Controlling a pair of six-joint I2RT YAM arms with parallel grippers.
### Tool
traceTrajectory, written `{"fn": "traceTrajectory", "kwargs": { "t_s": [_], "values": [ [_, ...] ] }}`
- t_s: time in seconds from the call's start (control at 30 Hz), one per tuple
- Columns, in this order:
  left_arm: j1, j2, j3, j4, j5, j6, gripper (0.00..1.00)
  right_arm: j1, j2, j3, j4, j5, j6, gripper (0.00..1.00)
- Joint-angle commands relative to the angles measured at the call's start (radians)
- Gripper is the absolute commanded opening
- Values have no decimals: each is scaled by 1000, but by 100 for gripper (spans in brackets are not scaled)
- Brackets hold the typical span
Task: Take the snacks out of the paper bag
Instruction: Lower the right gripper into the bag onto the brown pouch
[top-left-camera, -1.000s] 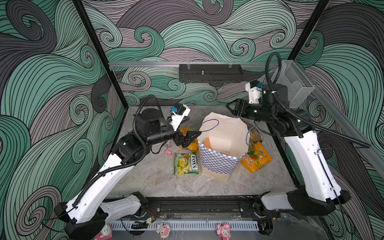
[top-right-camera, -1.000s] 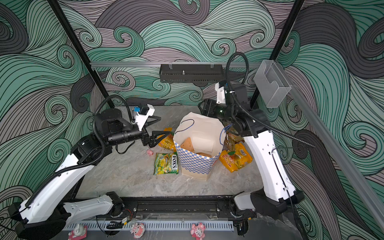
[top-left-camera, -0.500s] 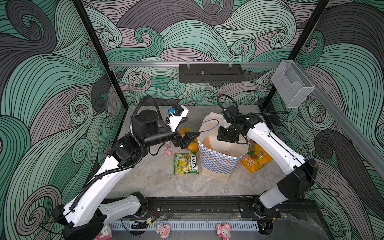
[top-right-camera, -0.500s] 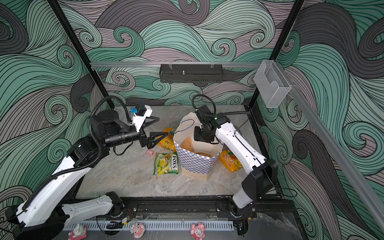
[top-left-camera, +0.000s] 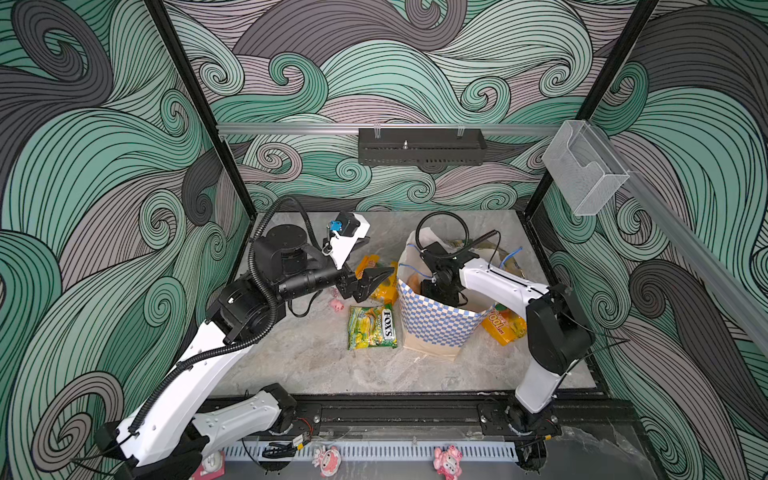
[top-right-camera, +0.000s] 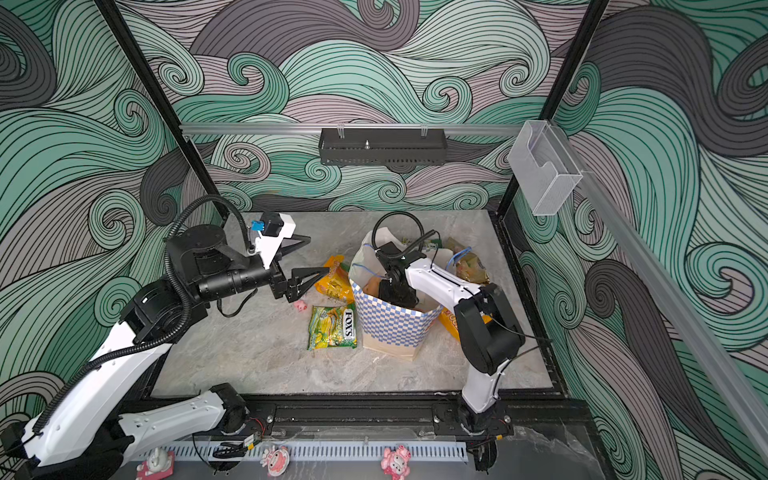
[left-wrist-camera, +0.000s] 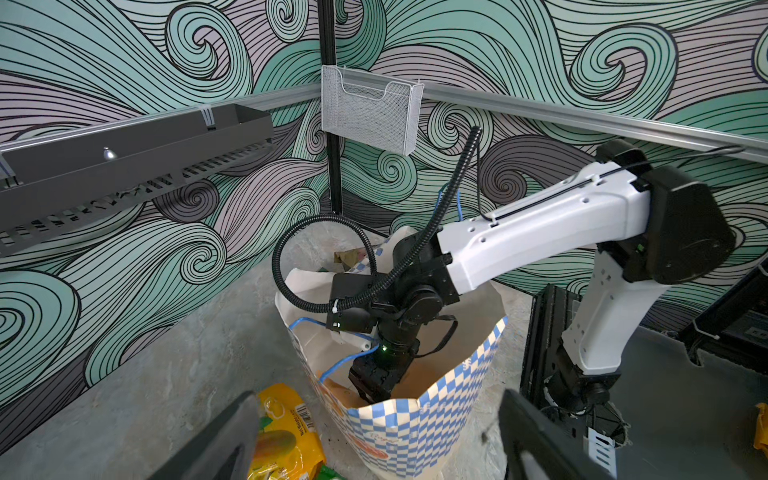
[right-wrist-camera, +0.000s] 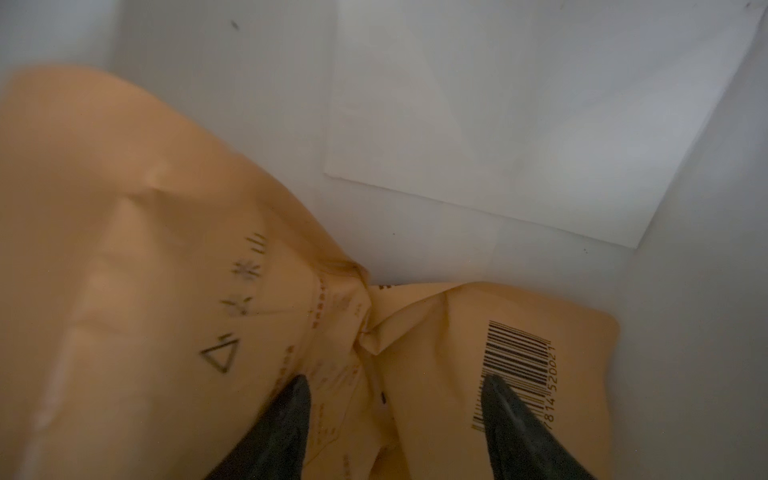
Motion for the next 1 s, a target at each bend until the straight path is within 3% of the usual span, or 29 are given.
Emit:
{"fn": "traceTrajectory", "kwargs": {
  "t_s": [0.0, 0.13, 0.27, 0.43, 0.6, 0.63, 0.67, 0.77, 0.97],
  "values": [
    [2, -26, -1, -27, -22, 16, 91, 7, 25, -38, 41, 45, 1, 79],
    [2, -39, -9, -30, -30, 14, 92, 7, 96, -69, 48, 29, -14, 82],
    [2, -44, -11, -35, -38, 13, 91, 8, 168, -81, 36, -95, -39, 72],
    [3, -51, -16, -38, -48, 13, 91, 8, 126, -103, 10, -204, -30, 72],
    [3, -52, -27, -23, -43, 2, 91, 10, 37, -97, -30, -112, -31, 86],
    [2, -50, -29, -20, -41, 2, 92, 13, 26, -94, -44, -76, -37, 97],
    [3, -49, -30, -17, -40, 1, 91, 14, 19, -94, -58, -32, -39, 99],
    [3, -48, -36, -7, -37, -6, 91, 18, 13, -112, -31, 61, -45, 99],
    [2, -48, -33, -9, -33, -9, 92, 21, 172, -119, -16, -13, -50, 93]
  ]
}}
